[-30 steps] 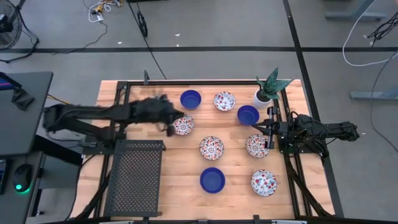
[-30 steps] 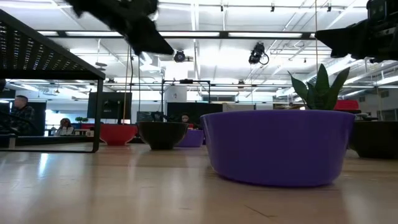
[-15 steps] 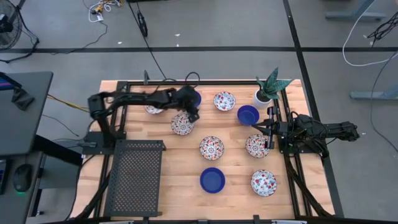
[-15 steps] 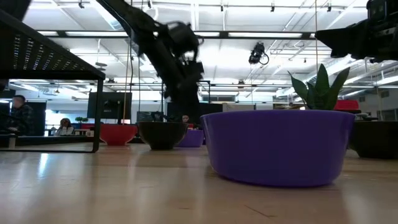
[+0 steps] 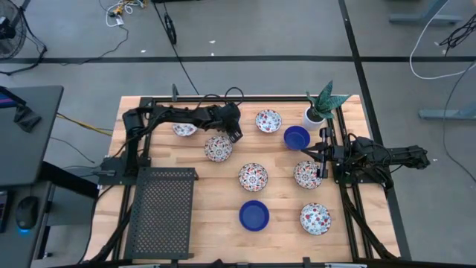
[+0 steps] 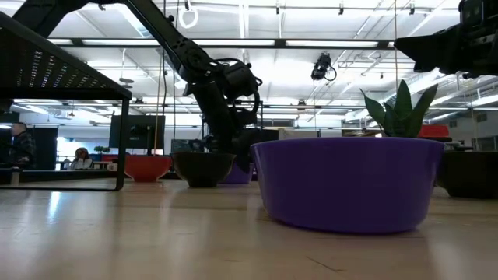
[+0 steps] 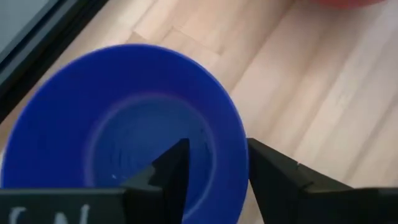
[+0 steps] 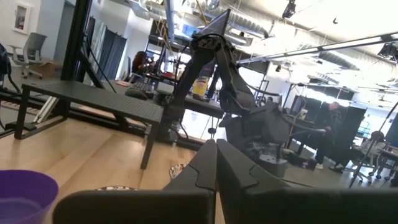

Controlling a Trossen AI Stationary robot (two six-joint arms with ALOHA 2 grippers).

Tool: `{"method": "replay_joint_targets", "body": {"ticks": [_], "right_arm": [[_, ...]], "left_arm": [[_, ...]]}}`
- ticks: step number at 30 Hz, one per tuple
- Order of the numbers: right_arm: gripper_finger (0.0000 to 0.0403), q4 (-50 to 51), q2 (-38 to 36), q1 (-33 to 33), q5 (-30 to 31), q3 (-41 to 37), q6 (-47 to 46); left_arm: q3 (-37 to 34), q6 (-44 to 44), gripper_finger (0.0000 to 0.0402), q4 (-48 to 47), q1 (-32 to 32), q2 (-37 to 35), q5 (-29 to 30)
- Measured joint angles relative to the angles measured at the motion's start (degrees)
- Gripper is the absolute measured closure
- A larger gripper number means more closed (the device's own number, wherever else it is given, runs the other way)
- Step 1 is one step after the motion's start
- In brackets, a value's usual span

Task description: Pick & Place Mini bowls

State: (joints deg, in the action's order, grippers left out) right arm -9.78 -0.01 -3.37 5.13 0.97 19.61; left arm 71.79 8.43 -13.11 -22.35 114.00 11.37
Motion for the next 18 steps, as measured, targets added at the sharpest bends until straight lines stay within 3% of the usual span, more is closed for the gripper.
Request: {"method": "replay_joint_targets", "body": {"ticks": [18], "right_arm": [[0.0394,0.0,0.0,0.0,0.0,0.0,0.0]], "left_arm": [[0.0,-0.1,0.0335,2.3,3.4,0.0,4.1]]}}
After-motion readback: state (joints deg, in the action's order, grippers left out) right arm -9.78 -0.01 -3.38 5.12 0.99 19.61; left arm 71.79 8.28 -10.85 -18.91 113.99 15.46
